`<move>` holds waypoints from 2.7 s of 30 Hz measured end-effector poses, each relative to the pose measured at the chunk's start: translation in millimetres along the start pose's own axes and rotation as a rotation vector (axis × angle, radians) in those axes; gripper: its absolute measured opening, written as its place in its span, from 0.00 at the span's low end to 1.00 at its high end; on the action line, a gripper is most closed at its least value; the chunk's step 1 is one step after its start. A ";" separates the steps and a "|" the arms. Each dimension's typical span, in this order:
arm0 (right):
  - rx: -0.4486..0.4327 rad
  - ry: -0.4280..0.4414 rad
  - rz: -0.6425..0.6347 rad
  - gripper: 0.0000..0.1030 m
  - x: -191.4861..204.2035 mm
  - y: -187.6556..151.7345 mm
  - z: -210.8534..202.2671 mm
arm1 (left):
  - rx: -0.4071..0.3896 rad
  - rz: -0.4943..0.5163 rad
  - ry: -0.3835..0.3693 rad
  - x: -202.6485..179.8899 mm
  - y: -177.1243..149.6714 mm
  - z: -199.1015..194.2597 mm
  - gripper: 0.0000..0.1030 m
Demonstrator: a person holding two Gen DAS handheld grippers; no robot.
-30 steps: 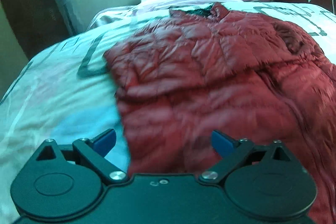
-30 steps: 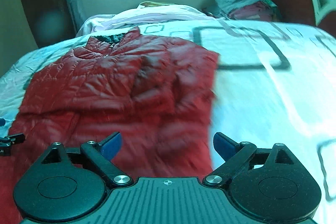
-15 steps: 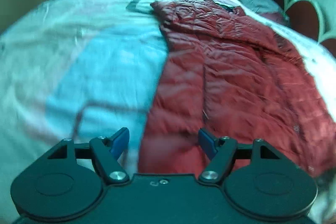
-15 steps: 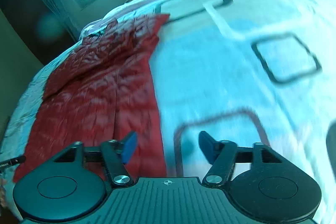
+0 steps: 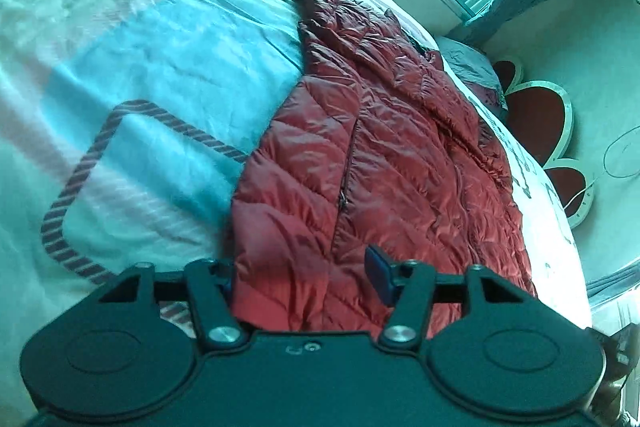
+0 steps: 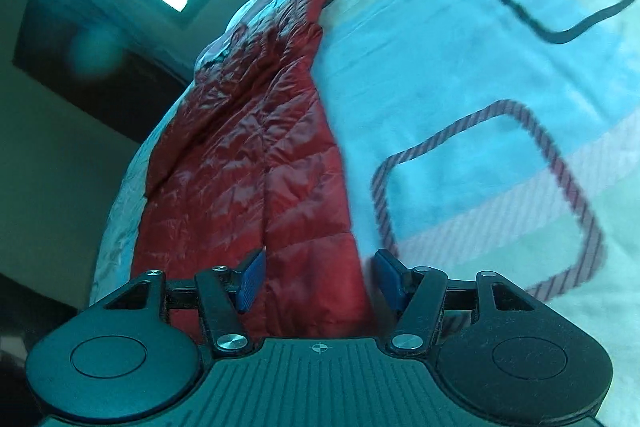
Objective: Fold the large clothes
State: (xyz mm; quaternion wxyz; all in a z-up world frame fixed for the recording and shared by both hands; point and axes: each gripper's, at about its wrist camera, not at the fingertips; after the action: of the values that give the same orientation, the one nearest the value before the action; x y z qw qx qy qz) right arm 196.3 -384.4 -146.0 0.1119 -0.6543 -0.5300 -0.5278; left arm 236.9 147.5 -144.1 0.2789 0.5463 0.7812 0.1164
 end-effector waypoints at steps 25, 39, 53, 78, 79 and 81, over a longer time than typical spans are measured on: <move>-0.206 0.155 -0.107 0.04 50.8 121.6 -2.4 | -0.270 -0.077 -0.175 -52.0 123.6 -9.4 0.05; -0.229 0.169 -0.017 0.05 23.4 286.5 128.4 | -0.208 0.017 -0.169 -119.4 278.4 115.8 0.12; -0.217 -0.106 -0.151 0.79 -15.5 323.2 200.3 | -0.148 0.117 0.041 -108.2 316.4 190.4 0.79; -0.071 -0.318 -0.370 0.04 -39.2 339.6 285.4 | -0.219 0.328 0.146 -149.9 330.3 252.4 0.06; -0.057 -0.332 -0.348 0.05 -46.3 338.8 290.6 | -0.209 0.325 0.151 -150.3 329.1 258.6 0.06; -0.064 -0.334 -0.325 0.05 -55.9 336.6 294.5 | -0.213 0.336 0.168 -153.6 327.4 264.4 0.06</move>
State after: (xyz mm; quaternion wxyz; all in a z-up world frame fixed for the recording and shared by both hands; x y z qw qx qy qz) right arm 644.6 -347.8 -175.3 -0.0848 -0.6418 -0.6226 -0.4397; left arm 681.9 97.0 -153.5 0.2456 0.6249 0.6828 0.2880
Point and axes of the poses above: each gripper's, at about its wrist camera, not at the fingertips, and z roughly the way its jaws point, x to its left, y to its top, and after that the axes turned 15 degrees about y, right-handed
